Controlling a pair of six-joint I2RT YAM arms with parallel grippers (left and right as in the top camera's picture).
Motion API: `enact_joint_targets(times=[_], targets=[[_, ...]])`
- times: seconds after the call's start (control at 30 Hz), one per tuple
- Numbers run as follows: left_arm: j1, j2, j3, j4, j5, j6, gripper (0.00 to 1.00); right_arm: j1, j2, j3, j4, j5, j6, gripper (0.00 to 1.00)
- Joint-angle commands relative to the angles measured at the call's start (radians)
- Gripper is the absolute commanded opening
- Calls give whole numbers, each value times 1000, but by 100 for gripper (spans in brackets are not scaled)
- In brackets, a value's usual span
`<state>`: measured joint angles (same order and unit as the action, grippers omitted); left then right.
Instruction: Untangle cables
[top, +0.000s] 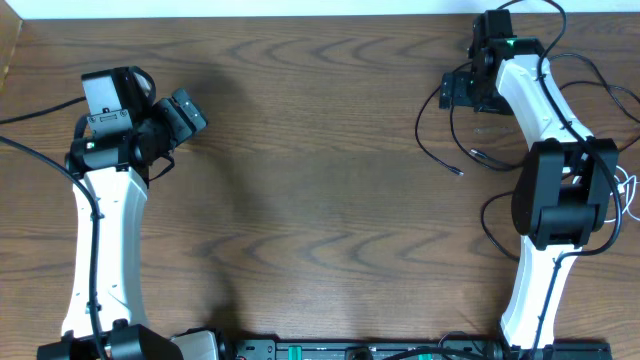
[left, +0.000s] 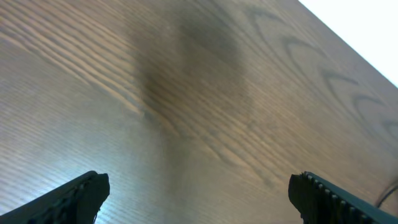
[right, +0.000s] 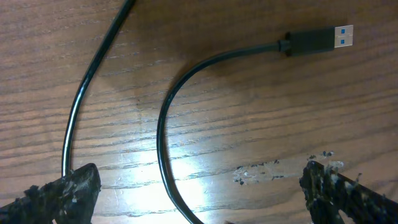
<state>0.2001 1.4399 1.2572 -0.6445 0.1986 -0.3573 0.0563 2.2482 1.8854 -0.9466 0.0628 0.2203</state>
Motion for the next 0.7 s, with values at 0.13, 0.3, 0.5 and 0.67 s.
enact_joint_targets(times=[0.13,0.3,0.5,0.67], targets=[[-3,-117,-335,333,-43,159,98,3,-28,7,1,-2,11,99],[-3,-230,-743,845,-43,170,98,4,-28,7,1,-2,11,99],[-3,-330,-1086,1210,-56,170,98,3,-28,7,1,-2,11,99],[-3,-404,-1217,1278,-63,170,98,3,-28,7,1,-2,11,99]])
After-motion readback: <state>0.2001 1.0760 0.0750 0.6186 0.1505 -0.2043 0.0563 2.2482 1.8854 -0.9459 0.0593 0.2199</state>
